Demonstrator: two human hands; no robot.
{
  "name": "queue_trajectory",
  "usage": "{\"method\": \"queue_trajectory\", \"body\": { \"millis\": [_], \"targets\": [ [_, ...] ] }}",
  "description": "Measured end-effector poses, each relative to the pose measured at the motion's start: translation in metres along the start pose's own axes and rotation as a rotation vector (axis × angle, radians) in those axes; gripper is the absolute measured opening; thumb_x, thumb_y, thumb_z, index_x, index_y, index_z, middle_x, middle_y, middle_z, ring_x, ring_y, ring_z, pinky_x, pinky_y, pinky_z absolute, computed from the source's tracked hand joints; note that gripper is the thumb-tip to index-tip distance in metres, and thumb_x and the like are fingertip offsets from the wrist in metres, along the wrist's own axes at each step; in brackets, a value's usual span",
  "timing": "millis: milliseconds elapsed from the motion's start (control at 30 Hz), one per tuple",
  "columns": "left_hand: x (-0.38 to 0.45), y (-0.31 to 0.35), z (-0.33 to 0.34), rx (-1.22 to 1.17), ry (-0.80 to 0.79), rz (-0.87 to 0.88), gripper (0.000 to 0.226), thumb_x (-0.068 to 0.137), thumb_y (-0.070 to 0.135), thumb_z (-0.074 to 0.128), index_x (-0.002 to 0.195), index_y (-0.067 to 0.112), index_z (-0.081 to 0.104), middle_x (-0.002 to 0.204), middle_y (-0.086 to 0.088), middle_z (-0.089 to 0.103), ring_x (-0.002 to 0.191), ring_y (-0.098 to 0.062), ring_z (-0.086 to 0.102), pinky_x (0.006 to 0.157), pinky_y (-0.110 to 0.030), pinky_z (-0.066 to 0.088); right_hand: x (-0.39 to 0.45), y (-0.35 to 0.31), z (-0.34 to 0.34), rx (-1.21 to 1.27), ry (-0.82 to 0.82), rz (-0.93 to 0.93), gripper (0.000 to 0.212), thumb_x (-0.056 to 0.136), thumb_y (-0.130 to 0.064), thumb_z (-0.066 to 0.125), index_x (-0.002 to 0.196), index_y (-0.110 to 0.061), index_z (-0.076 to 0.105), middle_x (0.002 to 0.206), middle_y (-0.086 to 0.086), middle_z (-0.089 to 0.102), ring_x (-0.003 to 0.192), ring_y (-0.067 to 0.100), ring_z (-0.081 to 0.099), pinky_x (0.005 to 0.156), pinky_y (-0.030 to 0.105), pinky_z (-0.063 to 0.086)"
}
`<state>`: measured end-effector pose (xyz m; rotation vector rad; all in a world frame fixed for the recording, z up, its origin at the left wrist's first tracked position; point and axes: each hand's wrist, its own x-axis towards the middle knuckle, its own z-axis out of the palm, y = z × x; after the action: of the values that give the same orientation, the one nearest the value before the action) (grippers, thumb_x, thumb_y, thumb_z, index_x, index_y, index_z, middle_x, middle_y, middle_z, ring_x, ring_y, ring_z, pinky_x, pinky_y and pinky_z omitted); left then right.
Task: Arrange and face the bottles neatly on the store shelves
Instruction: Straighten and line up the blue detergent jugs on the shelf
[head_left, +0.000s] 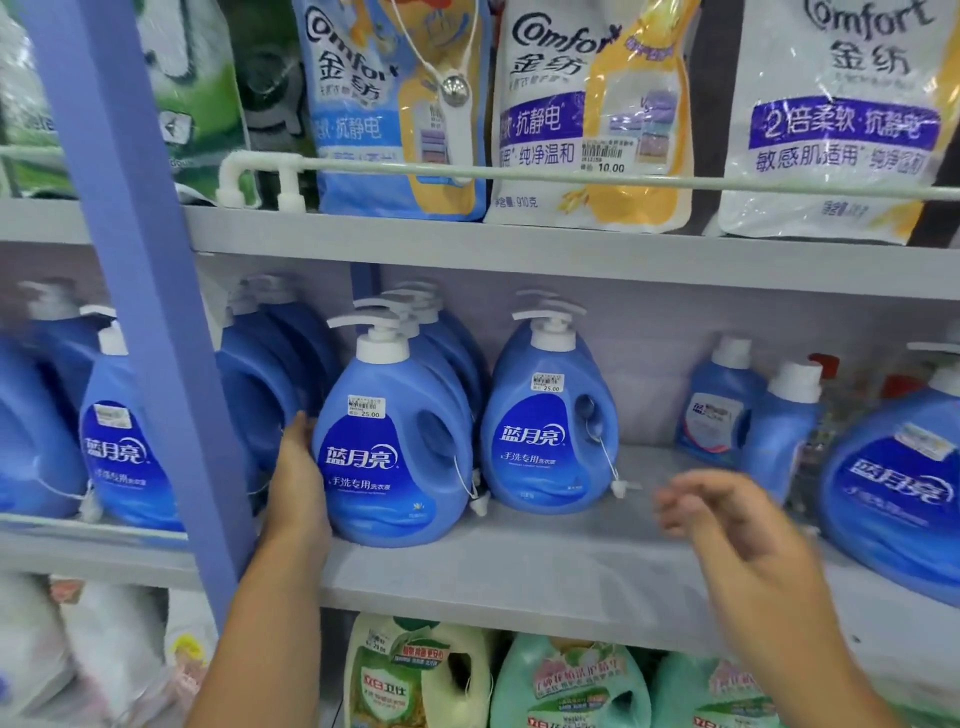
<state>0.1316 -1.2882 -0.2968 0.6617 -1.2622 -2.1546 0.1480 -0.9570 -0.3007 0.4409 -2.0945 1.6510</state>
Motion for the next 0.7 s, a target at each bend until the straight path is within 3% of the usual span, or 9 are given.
{"method": "queue_trajectory", "body": {
  "millis": [67, 167, 300, 400, 500, 600, 700],
  "targets": [
    [-0.001, -0.001, -0.001, -0.001, -0.019, 0.006, 0.031, 0.094, 0.052, 0.056, 0.085, 0.029, 0.074, 0.081, 0.004, 0.079, 0.078, -0.017, 0.072, 0.072, -0.035, 0.057, -0.008, 0.003, 0.05, 0.019, -0.179, 0.072, 0.02, 0.094, -0.012, 0.068, 0.101, -0.031, 0.068, 0.104, -0.009, 0.073, 0.09, 0.01, 0.069, 0.078, 0.018, 0.054],
    [-0.001, -0.001, -0.002, 0.002, -0.042, 0.008, 0.028, 0.094, 0.048, 0.056, 0.084, 0.028, 0.073, 0.081, 0.003, 0.078, 0.071, -0.013, 0.072, 0.066, -0.032, 0.057, 0.001, 0.011, 0.107, -0.02, -0.324, 0.134, 0.03, 0.091, -0.028, 0.075, 0.115, -0.037, 0.058, 0.121, -0.016, 0.061, 0.094, -0.001, 0.065, 0.078, 0.014, 0.052],
    [0.001, -0.002, -0.004, 0.007, -0.042, -0.003, 0.028, 0.094, 0.049, 0.056, 0.088, 0.028, 0.074, 0.084, 0.001, 0.08, 0.081, -0.018, 0.072, 0.074, -0.036, 0.058, 0.013, 0.014, 0.143, -0.023, -0.34, 0.12, 0.051, 0.086, -0.037, 0.079, 0.126, -0.045, 0.047, 0.128, -0.019, 0.052, 0.094, -0.002, 0.064, 0.08, 0.013, 0.051],
    [-0.001, 0.0, -0.004, 0.009, -0.045, -0.013, 0.03, 0.096, 0.049, 0.055, 0.088, 0.026, 0.072, 0.075, 0.004, 0.079, 0.079, -0.017, 0.071, 0.077, -0.036, 0.057, 0.015, 0.01, 0.149, -0.038, -0.325, 0.087, 0.047, 0.086, -0.036, 0.079, 0.115, -0.053, 0.047, 0.122, -0.024, 0.05, 0.091, -0.008, 0.061, 0.075, 0.007, 0.047],
    [-0.005, 0.003, -0.002, 0.018, -0.037, -0.008, 0.033, 0.097, 0.052, 0.054, 0.089, 0.025, 0.071, 0.07, 0.005, 0.077, 0.08, -0.017, 0.07, 0.076, -0.035, 0.057, 0.026, -0.007, 0.145, -0.119, -0.261, 0.014, 0.048, 0.089, -0.04, 0.074, 0.133, -0.037, 0.054, 0.122, -0.022, 0.05, 0.098, -0.006, 0.06, 0.076, 0.005, 0.046],
    [-0.005, 0.003, -0.002, 0.073, -0.015, 0.063, 0.038, 0.1, 0.057, 0.048, 0.094, 0.026, 0.07, 0.082, 0.001, 0.078, 0.082, -0.016, 0.07, 0.069, -0.031, 0.053, 0.068, -0.044, 0.136, -0.181, -0.178, -0.18, 0.035, 0.096, -0.034, 0.065, 0.13, -0.028, 0.06, 0.123, -0.011, 0.059, 0.104, 0.007, 0.062, 0.087, 0.02, 0.05],
    [-0.009, 0.006, -0.001, 0.183, -0.031, 0.196, 0.037, 0.102, 0.057, 0.041, 0.103, 0.031, 0.067, 0.096, 0.005, 0.074, 0.085, -0.011, 0.069, 0.063, -0.026, 0.048, 0.123, -0.089, 0.141, -0.382, -0.339, -0.325, 0.027, 0.103, -0.027, 0.053, 0.126, -0.015, 0.063, 0.127, 0.004, 0.06, 0.114, 0.019, 0.059, 0.096, 0.031, 0.046]
  ]
}}
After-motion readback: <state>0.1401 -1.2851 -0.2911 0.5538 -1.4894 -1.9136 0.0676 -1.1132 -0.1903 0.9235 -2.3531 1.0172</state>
